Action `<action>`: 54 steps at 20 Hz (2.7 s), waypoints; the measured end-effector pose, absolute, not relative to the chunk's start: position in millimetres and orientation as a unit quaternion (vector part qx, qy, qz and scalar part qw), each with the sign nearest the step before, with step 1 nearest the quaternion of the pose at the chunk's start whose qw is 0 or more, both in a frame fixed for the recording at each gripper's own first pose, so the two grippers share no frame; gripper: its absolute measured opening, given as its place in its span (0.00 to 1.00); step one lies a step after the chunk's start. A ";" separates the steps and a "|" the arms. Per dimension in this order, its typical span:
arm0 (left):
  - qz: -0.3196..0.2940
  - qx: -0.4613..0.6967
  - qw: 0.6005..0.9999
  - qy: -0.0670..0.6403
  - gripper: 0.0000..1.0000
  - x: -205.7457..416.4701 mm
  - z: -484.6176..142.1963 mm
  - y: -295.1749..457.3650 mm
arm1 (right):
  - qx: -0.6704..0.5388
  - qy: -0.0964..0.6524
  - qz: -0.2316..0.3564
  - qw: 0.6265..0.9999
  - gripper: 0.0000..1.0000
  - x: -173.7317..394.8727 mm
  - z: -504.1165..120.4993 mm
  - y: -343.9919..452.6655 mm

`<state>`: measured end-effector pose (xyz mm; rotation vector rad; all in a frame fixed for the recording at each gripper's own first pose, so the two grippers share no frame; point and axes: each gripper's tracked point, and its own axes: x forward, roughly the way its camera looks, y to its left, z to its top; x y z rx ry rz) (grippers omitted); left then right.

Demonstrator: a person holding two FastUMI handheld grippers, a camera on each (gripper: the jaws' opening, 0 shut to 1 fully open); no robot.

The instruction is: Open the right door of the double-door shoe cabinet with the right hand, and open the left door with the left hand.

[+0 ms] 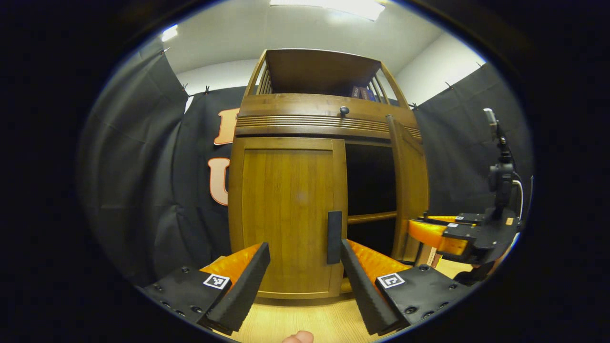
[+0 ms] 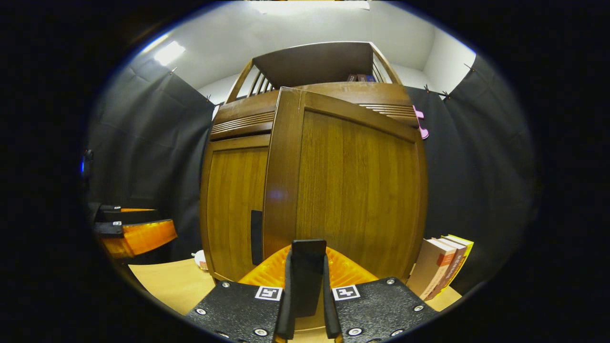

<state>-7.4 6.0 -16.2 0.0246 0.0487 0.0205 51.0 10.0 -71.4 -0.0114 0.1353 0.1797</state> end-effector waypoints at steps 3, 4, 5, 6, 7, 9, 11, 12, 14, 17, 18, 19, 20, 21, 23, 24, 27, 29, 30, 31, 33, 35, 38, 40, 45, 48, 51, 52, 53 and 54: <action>0.007 0.009 1.000 0.023 0.96 -10.4 -17.1 2.2 | -0.007 0.058 0.091 0.994 0.24 23.5 -62.0 -15.4; 0.004 0.008 1.000 0.025 0.94 -10.0 -18.4 1.7 | -0.008 0.058 0.090 0.994 0.24 17.0 -60.9 -22.1; -0.001 0.003 1.000 0.028 0.94 -11.0 -20.5 -2.1 | -0.011 0.057 0.089 0.994 0.24 11.1 -58.5 -28.7; -0.001 0.000 1.000 0.029 0.99 -11.3 -20.8 -2.5 | -0.015 0.055 0.088 0.994 0.27 6.1 -56.2 -35.0; 0.003 0.003 1.000 0.027 0.96 -11.3 -19.1 0.5 | -0.019 0.055 0.089 0.994 0.27 1.8 -55.3 -40.2; 0.002 0.000 1.000 0.029 0.97 -11.1 -20.4 0.5 | -0.012 0.061 0.097 0.993 0.24 -4.8 -54.1 -48.8; 0.006 0.002 1.000 0.025 0.94 -12.0 -19.2 2.6 | -0.001 0.067 0.108 0.992 0.24 -12.0 -52.8 -58.6; 0.007 0.003 1.000 0.027 0.94 -11.2 -19.7 3.9 | 0.008 0.071 0.112 0.991 0.24 -15.5 -50.8 -65.2; 0.004 -0.005 1.000 0.030 0.94 -10.7 -21.4 3.9 | 0.027 0.074 0.116 0.990 0.27 -24.2 -47.3 -81.5; 0.004 -0.010 0.999 0.036 0.94 -10.8 -24.4 5.3 | 0.049 0.072 0.115 0.990 0.32 -34.3 -42.4 -110.1; 0.005 -0.013 0.999 0.035 0.94 -10.4 -22.7 4.8 | 0.051 0.070 0.112 0.990 0.33 -37.5 -40.8 -118.3; 0.008 -0.008 0.999 0.032 0.94 -11.3 -21.6 6.3 | 0.048 0.068 0.109 0.991 0.34 -39.9 -40.4 -125.3; 0.006 -0.007 0.999 0.030 0.94 -10.8 -20.4 6.1 | 0.041 0.069 0.104 0.991 0.34 -41.7 -40.9 -132.3; 0.003 -0.011 0.999 0.030 0.94 -10.4 -21.7 4.4 | 0.026 0.077 0.095 0.992 0.34 -43.1 -44.9 -139.9; 0.006 -0.010 1.000 0.026 0.94 -10.1 -20.5 4.3 | -0.035 0.084 0.061 0.994 0.27 -47.1 -53.2 -164.5; 0.004 -0.011 0.999 0.030 0.94 -8.4 -21.2 3.1 | -0.060 0.081 0.048 0.994 0.27 -47.4 -52.8 -174.0; 0.001 -0.014 0.999 0.030 0.94 -9.9 -19.5 -2.7 | -0.051 0.077 0.032 0.995 0.14 -55.1 -53.7 -195.0; -0.003 -0.015 0.999 0.031 0.94 -9.4 -20.9 -6.2 | -0.024 0.078 0.032 0.996 0.09 -54.1 -53.5 -204.1; -0.003 -0.016 0.999 0.030 0.94 -9.4 -20.2 -6.8 | -0.021 0.077 0.033 0.996 0.08 -53.7 -56.0 -209.8; -0.001 -0.010 1.000 0.028 0.94 -9.9 -20.3 -6.2 | -0.022 0.075 0.035 0.996 0.08 -53.9 -57.9 -216.1; -0.005 -0.009 0.999 0.034 0.99 -9.9 -23.3 -9.1 | -0.023 0.078 0.040 0.996 0.08 -52.3 -59.8 -229.8; -0.002 -0.011 0.999 0.032 0.98 -10.5 -21.8 -7.7 | 0.010 0.082 0.062 0.995 0.07 -58.8 -64.7 -232.7; -0.003 -0.017 0.999 0.038 0.95 -8.7 -26.1 -8.5 | 0.042 0.085 0.066 0.993 0.08 -64.7 -68.5 -235.6; 0.001 -0.008 0.999 0.041 0.94 -10.0 -26.6 -6.2 | 0.040 0.084 0.056 0.994 0.08 -75.2 -68.8 -236.4; 0.006 -0.015 0.999 0.044 0.94 -10.5 -27.7 -3.3 | 0.022 0.060 0.007 0.998 0.07 -109.0 -31.3 -224.2; 0.005 -0.023 0.999 0.045 0.94 -12.4 -25.5 -8.1 | 0.042 0.051 0.028 0.997 0.07 -119.1 -7.6 -181.8; -0.001 -0.023 0.999 0.046 0.97 -12.8 -26.2 -14.0 | 0.018 0.054 0.032 0.998 0.07 -109.0 -11.2 -152.6; 0.000 -0.017 0.999 0.044 0.94 -13.1 -26.4 -14.7 | 0.012 0.052 0.040 0.998 0.07 -105.5 -12.4 -140.2; -0.004 -0.015 0.999 0.047 0.94 -12.9 -27.7 -18.3 | 0.009 0.051 0.044 0.998 0.07 -100.8 -15.1 -128.7; -0.009 -0.017 0.999 0.050 0.94 -13.0 -28.3 -22.3 | 0.005 0.054 0.047 0.997 0.08 -93.9 -20.2 -120.2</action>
